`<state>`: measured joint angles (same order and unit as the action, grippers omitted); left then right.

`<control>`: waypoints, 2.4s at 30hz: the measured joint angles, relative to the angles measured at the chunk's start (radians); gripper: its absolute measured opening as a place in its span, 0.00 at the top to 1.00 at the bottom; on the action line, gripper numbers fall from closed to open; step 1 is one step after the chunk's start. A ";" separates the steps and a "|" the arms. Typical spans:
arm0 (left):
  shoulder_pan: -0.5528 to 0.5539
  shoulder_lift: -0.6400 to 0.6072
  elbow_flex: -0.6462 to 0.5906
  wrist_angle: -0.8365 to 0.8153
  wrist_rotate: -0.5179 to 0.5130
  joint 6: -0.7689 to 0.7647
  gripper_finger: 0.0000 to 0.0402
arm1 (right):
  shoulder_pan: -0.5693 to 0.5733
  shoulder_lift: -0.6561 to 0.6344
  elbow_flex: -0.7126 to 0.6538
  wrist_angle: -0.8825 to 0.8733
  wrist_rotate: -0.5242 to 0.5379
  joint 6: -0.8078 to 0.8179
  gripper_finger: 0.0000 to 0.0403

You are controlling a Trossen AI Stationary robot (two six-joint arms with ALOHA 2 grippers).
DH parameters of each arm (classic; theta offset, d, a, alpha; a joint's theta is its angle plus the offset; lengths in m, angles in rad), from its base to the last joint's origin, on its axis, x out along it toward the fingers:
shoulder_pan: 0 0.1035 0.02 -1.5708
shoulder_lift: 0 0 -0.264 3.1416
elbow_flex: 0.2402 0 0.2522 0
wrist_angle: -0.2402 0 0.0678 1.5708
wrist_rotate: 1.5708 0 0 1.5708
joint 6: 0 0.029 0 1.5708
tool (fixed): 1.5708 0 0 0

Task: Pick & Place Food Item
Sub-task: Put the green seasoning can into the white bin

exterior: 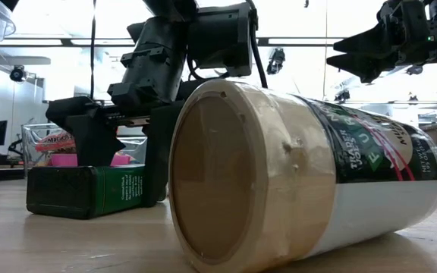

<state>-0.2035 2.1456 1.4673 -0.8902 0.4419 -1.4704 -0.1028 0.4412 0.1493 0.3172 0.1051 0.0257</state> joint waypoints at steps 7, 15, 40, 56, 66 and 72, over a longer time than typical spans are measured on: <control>0.000 0.000 0.000 0.000 0.000 0.001 0.33 | 0.000 0.000 0.000 0.000 0.000 0.000 0.28; 0.012 -0.005 0.000 -0.007 0.030 0.009 0.34 | 0.000 0.000 0.000 0.000 0.000 0.000 0.28; 0.021 -0.545 0.000 -0.149 -0.293 -0.261 0.34 | 0.000 0.000 0.000 -0.012 0.000 0.000 0.28; -0.366 -0.650 0.000 -0.375 -0.260 -0.896 0.34 | 0.000 0.000 0.000 -0.026 0.000 0.000 0.28; -0.540 -0.632 -0.002 -0.409 -0.270 -1.172 0.34 | 0.000 0.000 0.000 -0.026 0.000 0.000 0.28; -0.548 -0.576 -0.002 -0.446 -0.278 -1.174 0.34 | 0.000 0.000 0.000 -0.027 0.000 0.000 0.28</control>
<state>-0.7512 1.5696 1.4651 -1.3359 0.1638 -2.6446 -0.1028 0.4408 0.1493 0.2901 0.1051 0.0254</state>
